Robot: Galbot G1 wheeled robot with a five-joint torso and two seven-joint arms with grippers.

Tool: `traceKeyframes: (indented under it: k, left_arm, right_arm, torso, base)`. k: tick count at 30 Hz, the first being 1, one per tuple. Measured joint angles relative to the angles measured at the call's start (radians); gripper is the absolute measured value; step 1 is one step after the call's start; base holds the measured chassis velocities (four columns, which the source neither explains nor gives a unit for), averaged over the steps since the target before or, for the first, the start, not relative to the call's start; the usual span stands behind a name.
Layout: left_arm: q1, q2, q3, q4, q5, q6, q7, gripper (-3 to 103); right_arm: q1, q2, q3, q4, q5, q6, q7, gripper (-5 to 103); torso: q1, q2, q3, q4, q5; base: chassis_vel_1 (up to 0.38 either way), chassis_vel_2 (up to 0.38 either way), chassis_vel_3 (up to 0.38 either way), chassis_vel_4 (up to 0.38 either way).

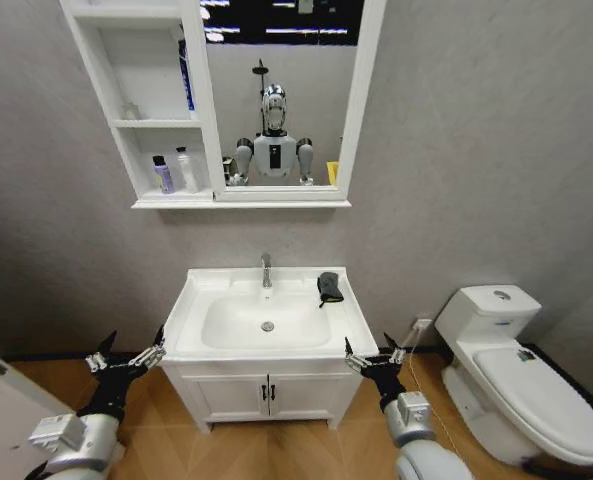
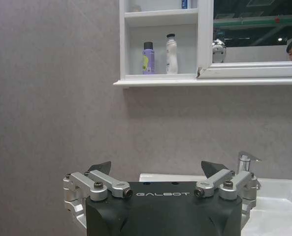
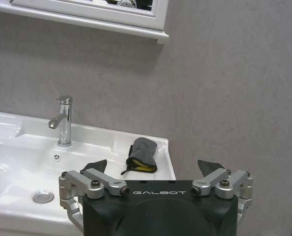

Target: Move facial cleanser and shampoo from washbasin to cabinet, then wipe washbasin with towel.

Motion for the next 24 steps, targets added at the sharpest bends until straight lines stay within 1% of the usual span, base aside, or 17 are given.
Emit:
traceKeyframes:
  k: [1,2,7,8,10,12,14,16,17,18,21,22,23,24]
  left_arm:
    - [0.000,0.000,0.000,0.000,0.000,0.000,0.000,100]
    - [0.000,0.000,0.000,0.000,0.000,0.000,0.000,100]
    - [0.000,0.000,0.000,0.000,0.000,0.000,0.000,100]
    - [0.000,0.000,0.000,0.000,0.000,0.000,0.000,100]
    - [0.000,0.000,0.000,0.000,0.000,0.000,0.000,100]
    - [0.000,0.000,0.000,0.000,0.000,0.000,0.000,100]
    - [0.000,0.000,0.000,0.000,0.000,0.000,0.000,100]
    - [0.000,0.000,0.000,0.000,0.000,0.000,0.000,100]
    - [0.000,0.000,0.000,0.000,0.000,0.000,0.000,100]
    - [0.000,0.000,0.000,0.000,0.000,0.000,0.000,100]
    - [0.000,0.000,0.000,0.000,0.000,0.000,0.000,100]
    - [0.000,0.000,0.000,0.000,0.000,0.000,-0.001,100]
    - [0.000,0.000,0.000,0.000,0.000,0.000,-0.001,100]
    - [0.000,0.000,0.000,0.000,0.000,0.000,-0.001,100]
  right_arm:
    - [-0.003,0.000,0.000,0.001,0.000,0.001,0.000,100]
    - [-0.007,-0.001,0.001,0.004,0.000,0.004,0.001,100]
    - [-0.010,-0.001,0.003,0.005,0.000,0.008,0.001,100]
    - [-0.012,-0.001,0.003,0.005,0.000,0.012,0.002,100]
    - [-0.018,-0.001,0.001,0.003,0.000,0.020,0.002,100]
    - [-0.019,-0.002,0.001,0.000,0.000,0.026,0.002,100]
    - [-0.019,-0.002,0.001,-0.005,0.000,0.037,0.000,100]
    - [-0.019,-0.004,0.003,-0.009,-0.001,0.058,-0.020,100]
    - [-0.017,-0.005,0.004,-0.009,0.000,0.064,-0.036,100]
    - [-0.017,-0.005,0.004,-0.009,0.000,0.064,-0.036,100]
    - [-0.010,-0.004,0.003,-0.011,0.009,0.067,-0.044,100]
    - [-0.006,-0.003,0.003,-0.015,0.009,0.070,-0.047,100]
    - [-0.005,-0.002,0.003,-0.020,0.008,0.074,-0.047,100]
    - [-0.005,-0.002,0.003,-0.020,0.008,0.074,-0.047,100]
  torso:
    - [0.000,0.000,0.000,0.0001,0.0007]
    - [-0.001,0.000,0.000,-0.0002,-0.0007]
    - [0.000,0.000,0.000,0.0000,0.0007]
    - [0.000,0.000,0.000,-0.0001,-0.0007]
    - [-0.001,0.000,0.000,-0.0001,0.0006]
    - [0.000,0.000,0.000,-0.0002,-0.0001]
    - [0.000,0.000,0.000,0.0000,0.0002]
    - [-0.001,0.000,0.000,-0.0002,-0.0004]
    - [-0.001,0.000,0.000,0.0000,0.0003]
    - [-0.001,0.000,0.000,0.0000,0.0003]
    - [-0.001,0.001,0.000,0.0001,-0.0004]
    - [-0.001,0.001,-0.001,0.0006,-0.0004]
    - [-0.001,0.001,0.000,-0.0003,-0.0003]
    - [-0.001,0.001,0.000,-0.0003,-0.0003]
  base:
    - [0.315,-0.381,-0.310,0.416]
    - [0.304,-0.412,-0.297,0.416]
    - [0.302,-0.450,-0.318,0.431]
    - [0.287,-0.460,-0.284,0.413]
    - [0.309,-0.419,-0.286,0.389]
    - [0.309,-0.425,-0.282,0.401]
    - [0.289,-0.423,-0.261,0.404]
    - [0.290,-0.374,-0.272,0.388]
    - [0.241,-0.364,-0.283,0.344]
    - [0.241,-0.364,-0.283,0.344]
    - [0.231,-0.206,-0.216,0.264]
    - [0.128,-0.175,-0.147,0.142]
    - [0.051,0.032,-0.147,0.046]
    - [0.051,0.032,-0.147,0.046]
